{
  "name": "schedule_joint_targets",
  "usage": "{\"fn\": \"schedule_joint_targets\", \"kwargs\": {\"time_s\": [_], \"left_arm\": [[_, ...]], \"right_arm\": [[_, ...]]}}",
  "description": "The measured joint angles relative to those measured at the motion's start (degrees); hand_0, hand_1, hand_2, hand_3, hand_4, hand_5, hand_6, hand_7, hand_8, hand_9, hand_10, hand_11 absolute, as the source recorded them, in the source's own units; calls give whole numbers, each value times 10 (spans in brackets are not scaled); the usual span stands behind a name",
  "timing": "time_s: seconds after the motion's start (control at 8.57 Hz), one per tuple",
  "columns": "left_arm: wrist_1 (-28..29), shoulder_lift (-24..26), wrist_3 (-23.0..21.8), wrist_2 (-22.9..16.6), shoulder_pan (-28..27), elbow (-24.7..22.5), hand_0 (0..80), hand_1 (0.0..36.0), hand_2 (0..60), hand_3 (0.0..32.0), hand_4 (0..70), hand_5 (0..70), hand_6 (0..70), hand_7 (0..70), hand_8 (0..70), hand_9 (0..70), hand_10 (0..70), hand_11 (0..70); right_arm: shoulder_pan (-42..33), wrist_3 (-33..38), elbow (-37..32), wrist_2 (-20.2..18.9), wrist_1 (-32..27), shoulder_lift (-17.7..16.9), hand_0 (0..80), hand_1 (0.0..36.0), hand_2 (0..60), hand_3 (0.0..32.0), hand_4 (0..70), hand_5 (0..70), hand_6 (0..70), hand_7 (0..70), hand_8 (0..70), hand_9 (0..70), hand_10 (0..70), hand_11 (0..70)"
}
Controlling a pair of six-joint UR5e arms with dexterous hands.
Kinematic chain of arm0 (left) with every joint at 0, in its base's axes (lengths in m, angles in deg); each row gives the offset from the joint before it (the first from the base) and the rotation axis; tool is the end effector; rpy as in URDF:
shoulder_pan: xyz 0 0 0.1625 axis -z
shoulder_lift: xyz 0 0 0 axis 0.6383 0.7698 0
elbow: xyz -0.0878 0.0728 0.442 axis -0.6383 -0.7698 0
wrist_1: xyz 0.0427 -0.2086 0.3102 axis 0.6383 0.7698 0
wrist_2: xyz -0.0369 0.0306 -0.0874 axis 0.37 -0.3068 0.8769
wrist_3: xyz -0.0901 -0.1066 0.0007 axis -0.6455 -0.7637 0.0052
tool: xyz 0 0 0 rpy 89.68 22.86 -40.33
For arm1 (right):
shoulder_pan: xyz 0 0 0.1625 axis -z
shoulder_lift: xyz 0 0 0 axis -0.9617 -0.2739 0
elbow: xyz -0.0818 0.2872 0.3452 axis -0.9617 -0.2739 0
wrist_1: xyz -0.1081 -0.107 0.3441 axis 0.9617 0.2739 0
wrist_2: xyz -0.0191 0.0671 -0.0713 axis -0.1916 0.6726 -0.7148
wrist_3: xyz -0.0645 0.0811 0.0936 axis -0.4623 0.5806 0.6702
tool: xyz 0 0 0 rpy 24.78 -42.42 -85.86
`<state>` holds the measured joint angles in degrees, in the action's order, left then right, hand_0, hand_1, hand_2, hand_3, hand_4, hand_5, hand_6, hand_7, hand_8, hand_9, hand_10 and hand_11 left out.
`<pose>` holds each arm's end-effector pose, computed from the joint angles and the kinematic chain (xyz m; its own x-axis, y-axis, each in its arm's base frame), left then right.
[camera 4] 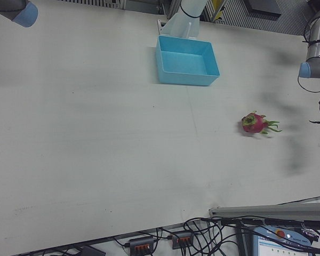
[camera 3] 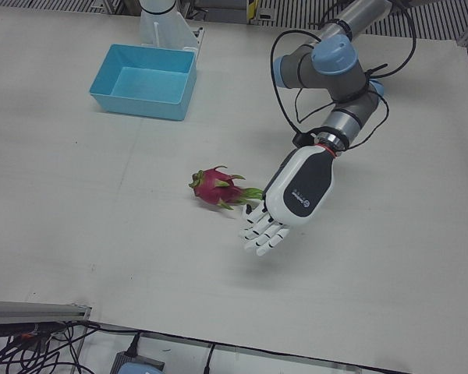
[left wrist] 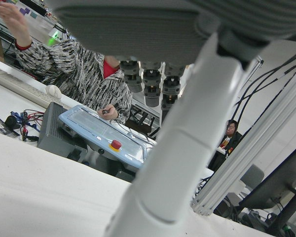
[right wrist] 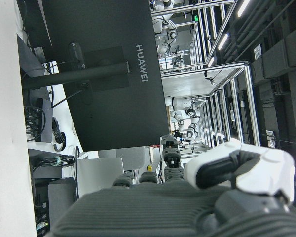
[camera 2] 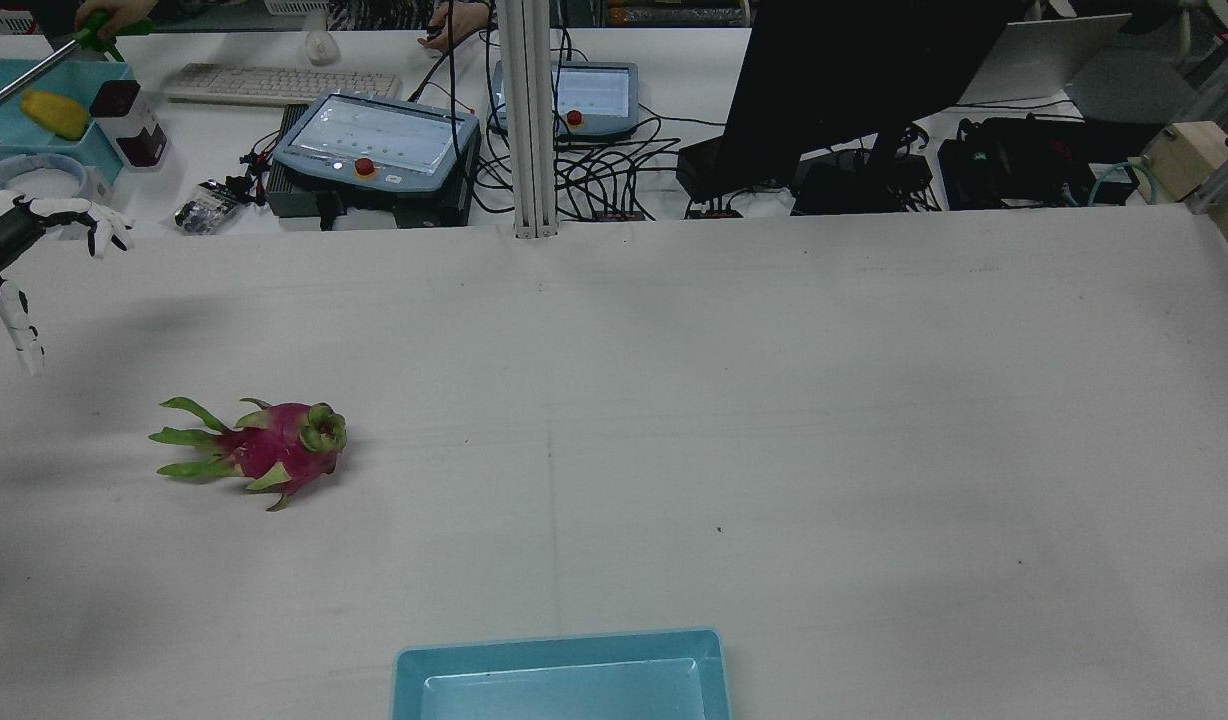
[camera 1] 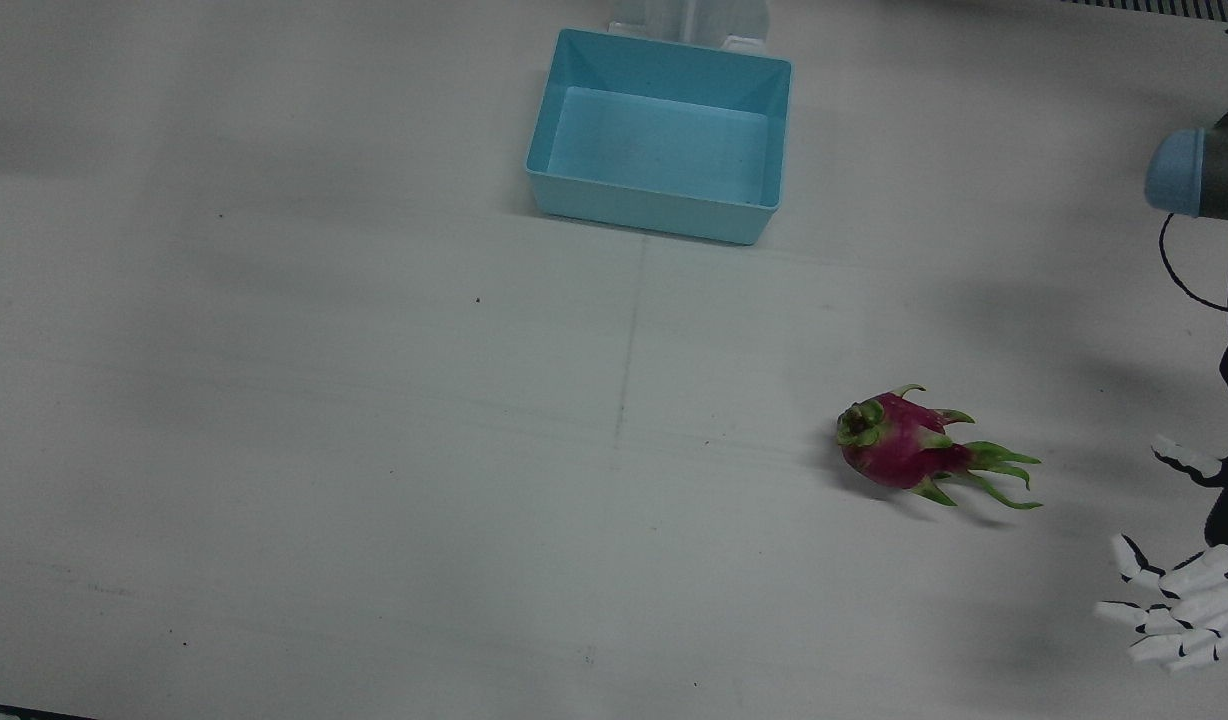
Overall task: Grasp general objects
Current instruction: 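Move the left hand down over the pink dragon fruit, then lower the left hand around the dragon fruit, fingers straddling it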
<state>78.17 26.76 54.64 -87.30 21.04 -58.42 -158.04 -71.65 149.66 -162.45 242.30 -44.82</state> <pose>0.1619 -0.5714 0.5375 -0.5268 -0.0666 -0.8474 0.7233 0.4885 -0.4881 0.0867 -0.4680 0.7047 -0.9834 0.0827 -0.1613 0.1579 -0.0458 -0.9864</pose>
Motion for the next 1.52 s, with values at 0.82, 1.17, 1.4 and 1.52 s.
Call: {"fn": "schedule_joint_targets", "kwargs": {"time_s": [0.82, 1.17, 1.4, 1.52], "left_arm": [[-401, 211, 208, 11, -155, -31, 579, 360, 600, 0, 0, 421, 36, 12, 57, 5, 13, 53], [-369, 213, 238, 49, -171, 21, 537, 355, 600, 30, 0, 284, 0, 0, 53, 0, 12, 47], [-350, 212, 256, 71, -173, 44, 537, 357, 600, 42, 0, 258, 0, 0, 52, 0, 16, 54], [-347, 212, 264, 78, -174, 51, 534, 358, 600, 40, 0, 258, 0, 0, 53, 0, 19, 57]], "right_arm": [[0, 0, 0, 0, 0, 0, 0, 0, 0, 0, 0, 0, 0, 0, 0, 0, 0, 0], [0, 0, 0, 0, 0, 0, 0, 0, 0, 0, 0, 0, 0, 0, 0, 0, 0, 0], [0, 0, 0, 0, 0, 0, 0, 0, 0, 0, 0, 0, 0, 0, 0, 0, 0, 0], [0, 0, 0, 0, 0, 0, 0, 0, 0, 0, 0, 0, 0, 0, 0, 0, 0, 0]]}}
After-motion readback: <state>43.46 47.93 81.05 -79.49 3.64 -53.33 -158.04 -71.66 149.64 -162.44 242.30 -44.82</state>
